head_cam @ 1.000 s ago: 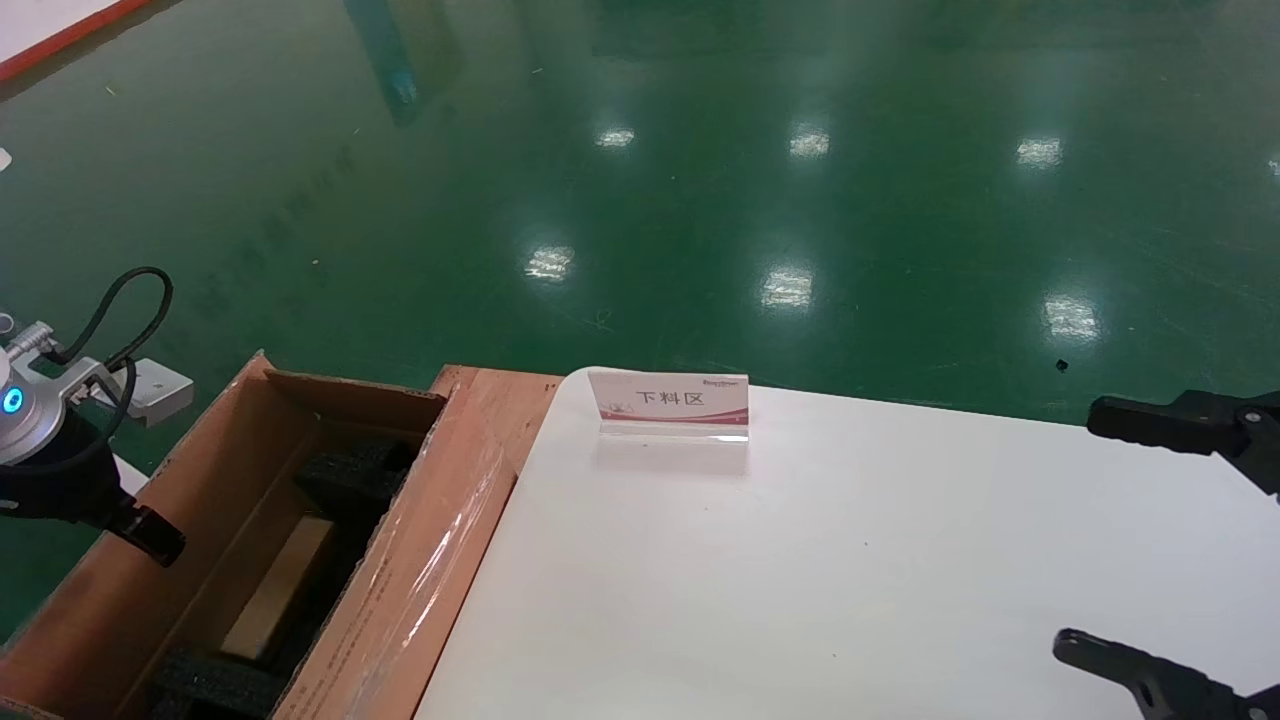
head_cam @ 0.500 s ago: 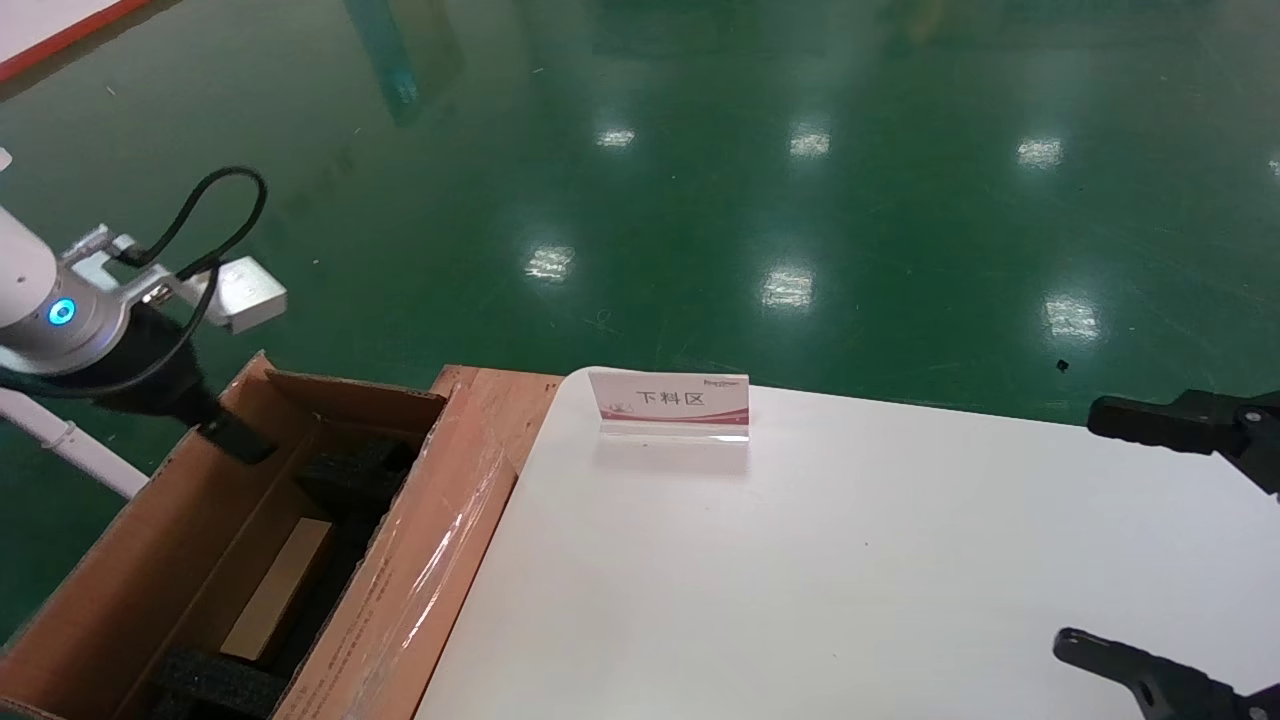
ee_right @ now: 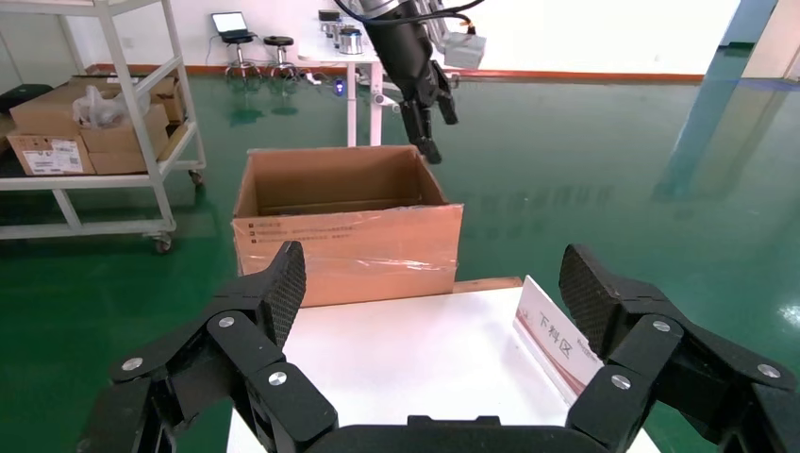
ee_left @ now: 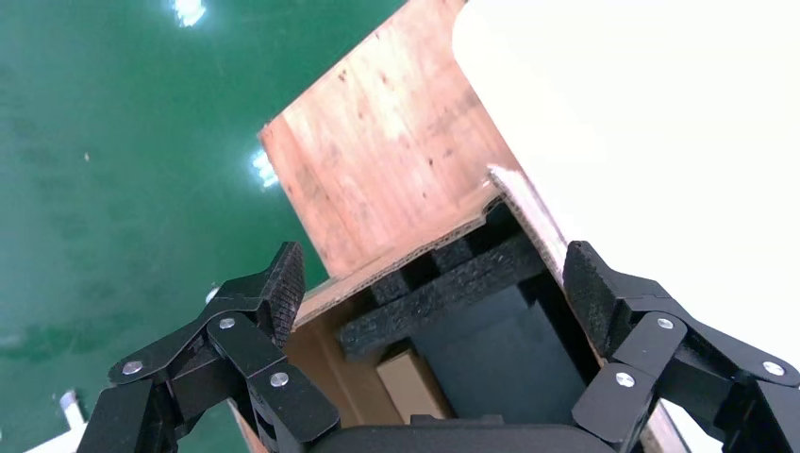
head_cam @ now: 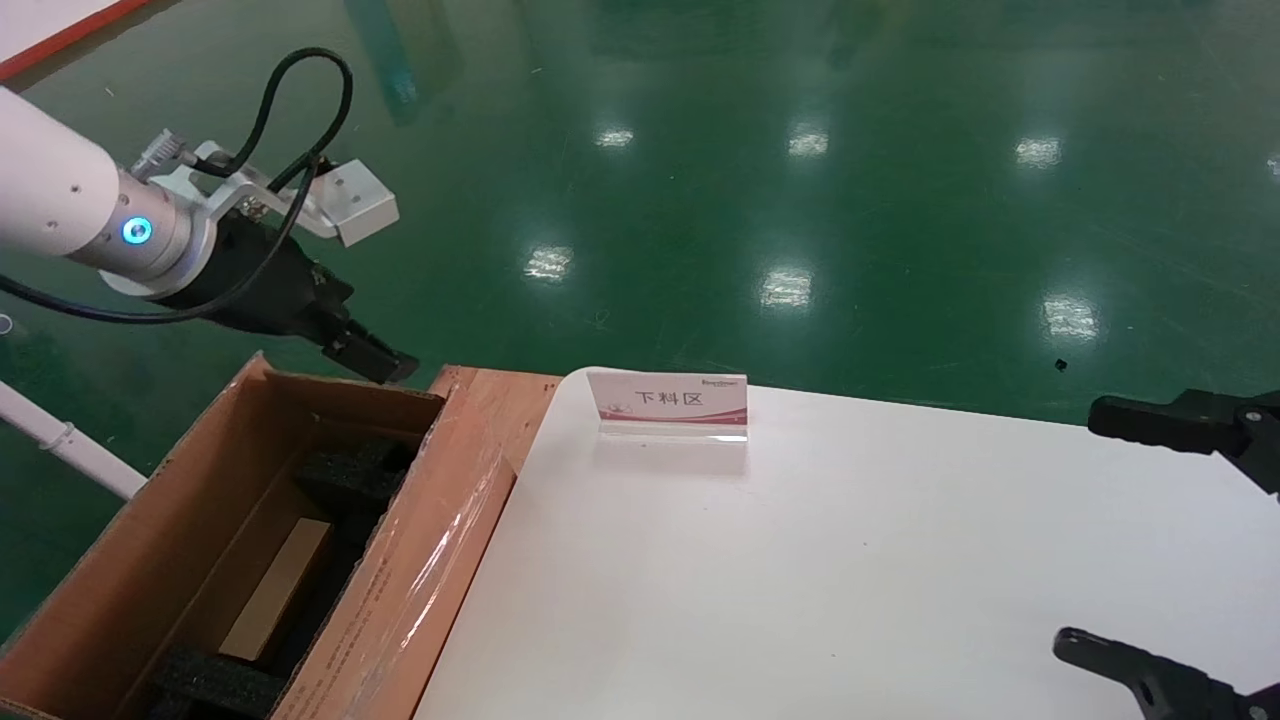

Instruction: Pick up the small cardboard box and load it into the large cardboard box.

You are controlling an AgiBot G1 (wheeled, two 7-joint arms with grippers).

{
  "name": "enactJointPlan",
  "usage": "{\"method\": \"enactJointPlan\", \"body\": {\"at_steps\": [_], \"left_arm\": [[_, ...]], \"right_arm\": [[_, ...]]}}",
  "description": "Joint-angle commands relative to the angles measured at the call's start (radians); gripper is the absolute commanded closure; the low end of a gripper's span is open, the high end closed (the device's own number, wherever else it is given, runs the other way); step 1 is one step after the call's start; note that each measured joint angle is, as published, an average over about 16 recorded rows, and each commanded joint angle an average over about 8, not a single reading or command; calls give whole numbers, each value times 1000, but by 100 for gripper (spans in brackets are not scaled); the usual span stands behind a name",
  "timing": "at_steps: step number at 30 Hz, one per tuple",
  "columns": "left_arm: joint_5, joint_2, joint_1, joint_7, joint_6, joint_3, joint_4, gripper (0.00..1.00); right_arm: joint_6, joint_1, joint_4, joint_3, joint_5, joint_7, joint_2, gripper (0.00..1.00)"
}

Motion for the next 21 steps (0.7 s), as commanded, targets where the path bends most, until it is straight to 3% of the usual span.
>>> {"method": "enactJointPlan", "body": {"at_steps": [1, 7, 21], "left_arm": [[-12, 4, -4, 2, -13, -4, -3, 0], [-61, 5, 89, 71, 14, -129, 0, 0], [-229, 3, 445, 339, 135, -598, 18, 0]], "right_arm": [[0, 0, 0, 0, 0, 0, 0, 0], [0, 0, 0, 0, 0, 0, 0, 0], [0, 0, -1, -1, 0, -1, 0, 0]]}}
